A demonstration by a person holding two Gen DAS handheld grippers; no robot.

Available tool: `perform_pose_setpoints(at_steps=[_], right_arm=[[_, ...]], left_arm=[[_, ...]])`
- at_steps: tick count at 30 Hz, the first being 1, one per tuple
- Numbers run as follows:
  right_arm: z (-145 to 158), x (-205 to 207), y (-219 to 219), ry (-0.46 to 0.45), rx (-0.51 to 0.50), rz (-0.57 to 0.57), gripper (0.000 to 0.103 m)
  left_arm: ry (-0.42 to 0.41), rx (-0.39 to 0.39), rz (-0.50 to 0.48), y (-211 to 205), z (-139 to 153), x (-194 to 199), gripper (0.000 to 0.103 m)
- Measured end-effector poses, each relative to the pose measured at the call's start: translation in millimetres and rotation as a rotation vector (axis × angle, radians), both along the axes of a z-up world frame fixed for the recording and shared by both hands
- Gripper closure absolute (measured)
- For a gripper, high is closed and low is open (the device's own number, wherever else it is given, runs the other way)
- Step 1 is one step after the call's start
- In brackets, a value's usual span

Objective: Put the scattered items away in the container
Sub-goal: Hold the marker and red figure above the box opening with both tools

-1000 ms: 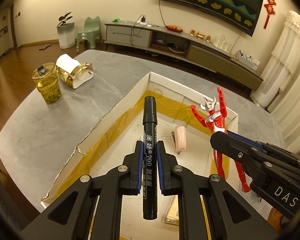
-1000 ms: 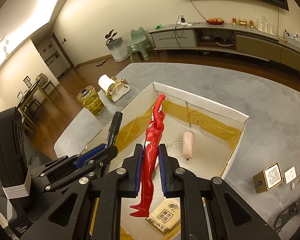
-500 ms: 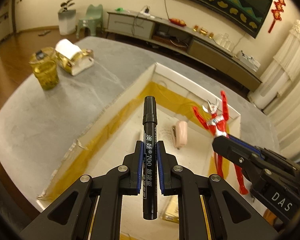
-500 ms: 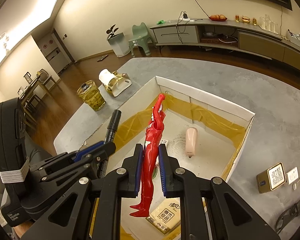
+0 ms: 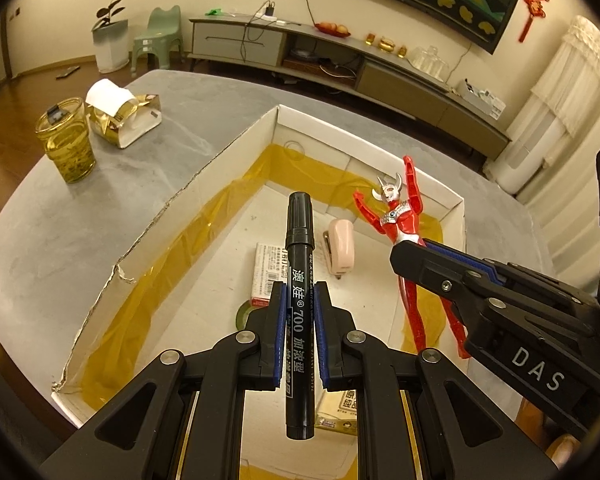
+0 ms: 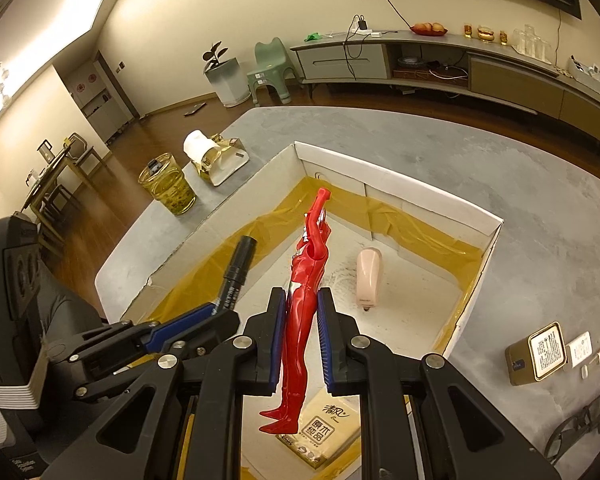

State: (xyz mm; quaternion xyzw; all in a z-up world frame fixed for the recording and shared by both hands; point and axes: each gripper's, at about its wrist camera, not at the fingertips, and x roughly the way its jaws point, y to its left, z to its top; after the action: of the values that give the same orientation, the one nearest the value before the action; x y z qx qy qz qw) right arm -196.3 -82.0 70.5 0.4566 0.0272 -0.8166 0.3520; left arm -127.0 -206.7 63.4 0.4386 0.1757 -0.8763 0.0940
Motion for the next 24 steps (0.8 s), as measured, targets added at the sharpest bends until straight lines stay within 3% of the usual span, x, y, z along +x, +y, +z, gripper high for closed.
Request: perform_pose_setpoints(at_steps=[24], right_arm=[[-18,-12,-23,0.002,0.088,0.029,0.086]], left_arm=[[-0.082,-0.062,-0.051,24,-20,-3,0.089]])
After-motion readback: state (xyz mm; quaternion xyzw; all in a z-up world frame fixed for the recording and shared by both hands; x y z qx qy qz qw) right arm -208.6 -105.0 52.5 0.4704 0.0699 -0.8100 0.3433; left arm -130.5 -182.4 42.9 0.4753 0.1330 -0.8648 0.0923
